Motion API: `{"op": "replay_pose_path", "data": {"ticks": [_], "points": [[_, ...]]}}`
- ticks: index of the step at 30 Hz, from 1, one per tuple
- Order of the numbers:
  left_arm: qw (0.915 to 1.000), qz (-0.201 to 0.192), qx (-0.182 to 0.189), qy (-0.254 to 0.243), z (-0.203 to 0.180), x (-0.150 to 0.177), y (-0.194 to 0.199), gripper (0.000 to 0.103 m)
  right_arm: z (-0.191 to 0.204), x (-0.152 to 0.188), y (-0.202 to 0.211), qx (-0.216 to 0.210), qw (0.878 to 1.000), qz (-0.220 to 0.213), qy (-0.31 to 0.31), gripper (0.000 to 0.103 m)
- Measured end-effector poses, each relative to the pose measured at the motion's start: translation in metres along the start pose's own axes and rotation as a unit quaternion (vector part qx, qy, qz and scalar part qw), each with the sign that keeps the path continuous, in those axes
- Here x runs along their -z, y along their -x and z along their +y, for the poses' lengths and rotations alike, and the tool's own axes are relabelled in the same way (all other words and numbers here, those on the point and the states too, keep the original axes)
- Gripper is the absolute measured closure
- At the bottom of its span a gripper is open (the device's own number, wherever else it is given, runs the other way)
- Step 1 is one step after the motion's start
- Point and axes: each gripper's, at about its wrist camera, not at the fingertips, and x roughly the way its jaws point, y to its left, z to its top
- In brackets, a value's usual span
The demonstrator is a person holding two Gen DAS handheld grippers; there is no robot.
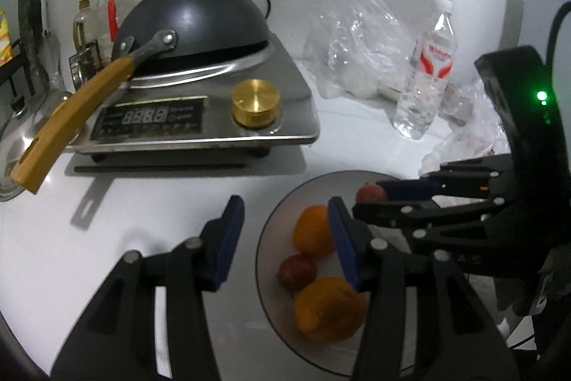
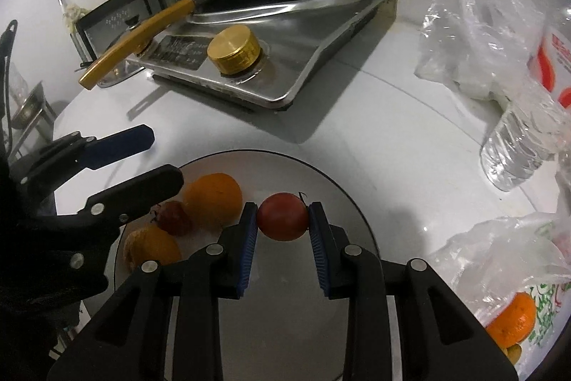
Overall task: Organize fruits
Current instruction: 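Lower the cherry tomato onto the plate and open the right gripper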
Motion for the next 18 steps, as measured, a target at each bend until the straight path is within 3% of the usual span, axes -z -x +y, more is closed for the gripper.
{"op": "replay_pose_path", "data": {"ticks": [18], "points": [[0.9998,0.016,-0.015,0.003,0.008,0.010,-0.003,0.053,0.005,-0.002,-0.015,0.000,1.000,0.008,-0.003,0.070]]}}
